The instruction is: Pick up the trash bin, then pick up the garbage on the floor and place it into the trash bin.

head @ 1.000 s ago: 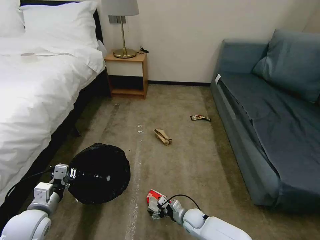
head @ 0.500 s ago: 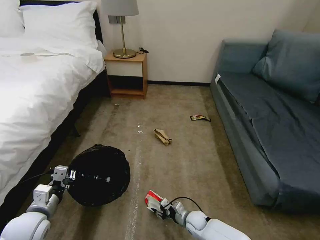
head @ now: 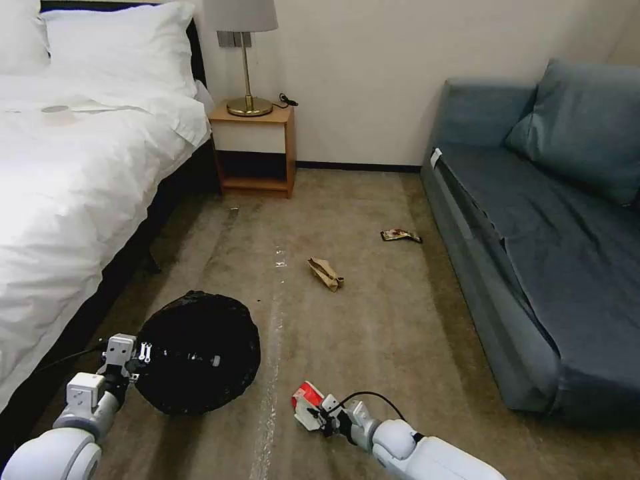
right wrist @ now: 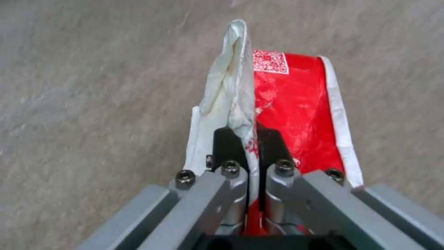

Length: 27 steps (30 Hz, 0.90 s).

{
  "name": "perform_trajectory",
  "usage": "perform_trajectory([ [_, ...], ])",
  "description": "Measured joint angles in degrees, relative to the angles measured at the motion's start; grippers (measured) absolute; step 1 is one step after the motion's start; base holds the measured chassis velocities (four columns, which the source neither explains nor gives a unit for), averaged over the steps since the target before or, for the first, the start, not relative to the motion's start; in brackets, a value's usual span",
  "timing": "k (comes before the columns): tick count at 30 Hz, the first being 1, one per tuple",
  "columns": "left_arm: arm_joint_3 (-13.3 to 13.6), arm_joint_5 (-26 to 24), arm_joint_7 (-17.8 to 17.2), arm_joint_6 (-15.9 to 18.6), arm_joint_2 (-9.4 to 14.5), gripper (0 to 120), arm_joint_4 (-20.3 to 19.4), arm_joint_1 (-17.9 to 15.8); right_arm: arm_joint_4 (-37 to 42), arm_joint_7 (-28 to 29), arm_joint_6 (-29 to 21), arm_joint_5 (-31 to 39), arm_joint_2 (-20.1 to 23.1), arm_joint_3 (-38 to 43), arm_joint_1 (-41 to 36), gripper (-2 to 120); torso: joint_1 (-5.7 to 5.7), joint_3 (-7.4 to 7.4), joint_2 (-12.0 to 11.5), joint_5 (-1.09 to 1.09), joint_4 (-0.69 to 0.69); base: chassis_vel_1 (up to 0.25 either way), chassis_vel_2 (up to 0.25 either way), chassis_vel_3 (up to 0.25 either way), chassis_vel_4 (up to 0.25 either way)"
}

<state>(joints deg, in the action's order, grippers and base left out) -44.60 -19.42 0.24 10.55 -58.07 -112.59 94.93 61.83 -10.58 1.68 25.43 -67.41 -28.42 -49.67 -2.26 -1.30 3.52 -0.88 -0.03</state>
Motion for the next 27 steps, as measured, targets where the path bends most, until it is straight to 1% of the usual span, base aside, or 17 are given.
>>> perform_trajectory([
  [2, 0.07, -0.07, 0.02, -0.19, 0.0, 3, 0.11, -0.02, 0.93, 0.0, 0.5, -0.8, 0.18, 1.28, -0.35, 0, 0.0, 0.0, 0.0, 0.01, 0.01, 0.0, 0.0, 0.0, 0.0],
  [5, 0.5, -0.11, 0.05, -0.25, -0.02, 3, 0.24, -0.09, 4.74, -0.01, 1.67, -2.2, 2.16, 4.28, -1.16, 0, 0.0, 0.0, 0.0, 0.01, 0.01, 0.0, 0.0, 0.0, 0.0],
  [6, 0.5, -0.11, 0.05, -0.25, -0.02, 3, 0.24, -0.09, 4.74, -0.01, 1.67, -2.2, 2.16, 4.28, -1.16, 0, 0.0, 0.0, 0.0, 0.01, 0.01, 0.0, 0.0, 0.0, 0.0],
  [9, 0.98, -0.09, 0.05, -0.24, 0.05, 3, 0.72, -0.55, 10.0, -0.02, 1.96, -2.86, 5.46, 7.18, -1.74, 0, 0.0, 0.0, 0.0, 0.01, 0.0, 0.0, 0.0, 0.0, 0.0],
  [10, 0.98, -0.09, 0.05, -0.24, 0.05, 3, 0.72, -0.55, 10.0, -0.02, 1.96, -2.86, 5.46, 7.18, -1.74, 0, 0.0, 0.0, 0.0, 0.01, 0.0, 0.0, 0.0, 0.0, 0.0],
  [12, 1.73, -0.03, 0.04, -0.25, 0.05, 3, 1.33, -1.21, 14.67, -0.01, 1.89, -3.08, 7.34, 10.11, -2.07, 0, 0.0, 0.0, 0.0, 0.01, 0.0, 0.0, 0.0, 0.0, 0.0],
  [13, 1.73, -0.03, 0.04, -0.25, 0.05, 3, 1.33, -1.21, 14.67, -0.01, 1.89, -3.08, 7.34, 10.11, -2.07, 0, 0.0, 0.0, 0.0, 0.01, 0.0, 0.0, 0.0, 0.0, 0.0],
  [14, 2.16, 0.05, -0.02, -0.25, 0.04, 3, 1.59, -1.56, 16.98, 0.02, 1.55, -2.83, 8.32, 11.36, -2.14, 0, 0.0, 0.0, 0.0, 0.01, 0.01, 0.0, 0.0, 0.0, 0.0],
  [16, 2.39, 0.09, -0.04, -0.24, 0.03, 3, 1.72, -1.74, 18.04, 0.05, 1.34, -2.57, 8.77, 11.83, -2.16, 0, 0.0, 0.0, 0.0, 0.01, 0.01, 0.0, 0.0, 0.0, 0.0],
  [17, 2.93, 0.15, -0.12, -0.25, 0.03, 3, 1.99, -2.22, 21.08, 0.16, 0.62, -1.4, 10.14, 12.99, -2.23, 0, 0.0, 0.0, 0.0, 0.01, 0.01, 0.0, 0.0, 0.0, 0.0],
  [18, 2.93, 0.15, -0.12, -0.25, 0.03, 3, 1.99, -2.22, 21.08, 0.16, 0.62, -1.4, 10.14, 12.99, -2.23, 0, 0.0, 0.0, 0.0, 0.01, 0.01, 0.0, 0.0, 0.0, 0.0],
  [20, 3.61, 0.16, -0.23, -0.21, 0.11, 3, 2.29, -2.93, 26.84, 0.72, -1.3, 1.35, 12.11, 14.01, -2.29, 0, 0.0, 0.0, 0.0, 0.0, 0.0, 0.0, 0.0, 0.0, 0.0],
  [21, 3.61, 0.16, -0.23, -0.21, 0.11, 3, 2.29, -2.93, 26.84, 0.72, -1.3, 1.35, 12.11, 14.01, -2.29, 0, 0.0, 0.0, 0.0, 0.0, 0.0, 0.0, 0.0, 0.0, 0.0],
  [22, 3.89, 0.16, -0.3, -0.18, 0.18, 3, 2.41, -3.21, 29.88, 1.16, -2.43, 2.71, 12.97, 14.22, -2.28, 0, 0.0, 0.0, 0.0, 0.01, 0.0, 0.0, 0.0, 0.0, 0.0],
  [24, 4.29, 0.16, -0.48, -0.08, 0.26, 3, 2.51, -3.57, 33.16, 1.7, -3.8, 4.3, 13.96, 14.27, -2.25, 0, 0.0, 0.0, 0.0, 0.01, 0.01, 0.0, 0.0, 0.0, 0.0],
  [25, 4.29, 0.16, -0.48, -0.08, 0.26, 3, 2.51, -3.57, 33.16, 1.7, -3.8, 4.3, 13.96, 14.27, -2.25, 0, 0.0, 0.0, 0.0, 0.01, 0.01, 0.0, 0.0, 0.0, 0.0],
  [27, 5.2, 0.16, -0.88, 0.16, 0.36, 3, 2.62, -4.3, 40.83, 3.21, -6.48, 8.45, 16.05, 13.4, -1.28, 0, 0.0, 0.01, 0.0, 0.0, 0.0, 0.0, 0.0, 0.0, 0.0],
])
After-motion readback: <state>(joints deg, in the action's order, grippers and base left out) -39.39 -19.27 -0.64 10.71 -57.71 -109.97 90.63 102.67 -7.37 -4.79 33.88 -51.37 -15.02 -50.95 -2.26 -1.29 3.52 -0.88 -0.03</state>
